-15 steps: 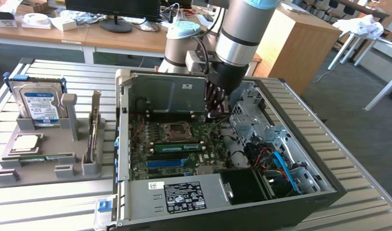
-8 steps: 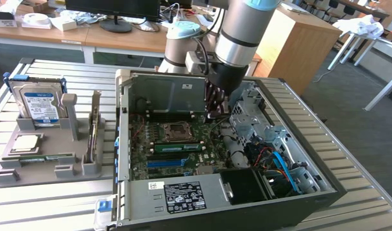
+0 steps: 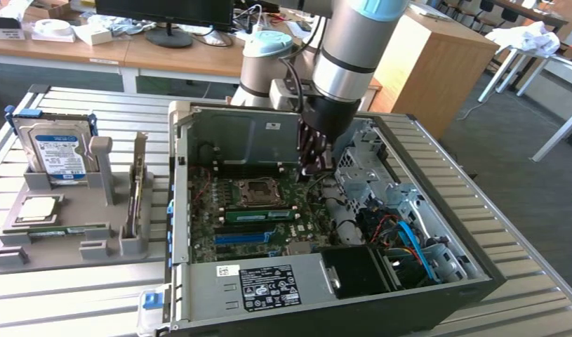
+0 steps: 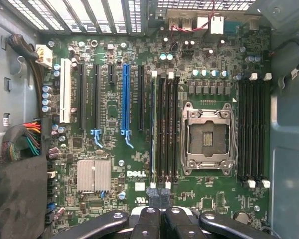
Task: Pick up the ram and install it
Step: 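Press down the ram until it locks into place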
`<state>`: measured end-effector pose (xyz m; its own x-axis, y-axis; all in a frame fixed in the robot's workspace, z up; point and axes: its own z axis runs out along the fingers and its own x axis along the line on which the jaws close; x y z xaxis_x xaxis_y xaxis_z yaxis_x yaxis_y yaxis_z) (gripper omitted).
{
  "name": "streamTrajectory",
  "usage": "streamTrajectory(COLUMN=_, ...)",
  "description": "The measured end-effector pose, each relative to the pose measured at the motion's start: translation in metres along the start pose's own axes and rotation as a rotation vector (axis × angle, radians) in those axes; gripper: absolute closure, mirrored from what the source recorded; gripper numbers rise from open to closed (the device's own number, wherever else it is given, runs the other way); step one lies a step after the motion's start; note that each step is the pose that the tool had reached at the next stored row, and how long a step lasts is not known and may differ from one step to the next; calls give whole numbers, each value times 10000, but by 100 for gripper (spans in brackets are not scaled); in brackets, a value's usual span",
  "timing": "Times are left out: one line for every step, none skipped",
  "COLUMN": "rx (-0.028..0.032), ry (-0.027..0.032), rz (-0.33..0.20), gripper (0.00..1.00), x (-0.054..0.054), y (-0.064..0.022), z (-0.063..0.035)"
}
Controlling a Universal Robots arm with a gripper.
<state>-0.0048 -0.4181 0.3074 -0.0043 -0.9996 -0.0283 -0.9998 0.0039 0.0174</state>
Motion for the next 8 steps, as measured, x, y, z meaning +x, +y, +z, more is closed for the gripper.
streamTrajectory(rx=0, ry=0, rz=1, gripper=90, x=0, y=0, z=11)
streamTrajectory(rx=0, ry=0, rz=1, gripper=90, x=1, y=0, z=22)
streamTrajectory(rx=0, ry=-1, rz=1, gripper=90, x=1, y=-1, z=33)
streamTrajectory(rx=0, ry=0, rz=1, gripper=90, x=1, y=-1, z=44)
streamTrajectory(rx=0, ry=0, rz=1, gripper=90, x=2, y=-1, z=55)
streamTrajectory(rx=0, ry=1, rz=1, gripper=90, x=2, y=-1, z=66)
streamTrajectory(rx=0, ry=0, rz=1, gripper=90, x=2, y=-1, z=76)
streamTrajectory(rx=0, ry=0, rz=1, gripper=90, x=3, y=-2, z=86)
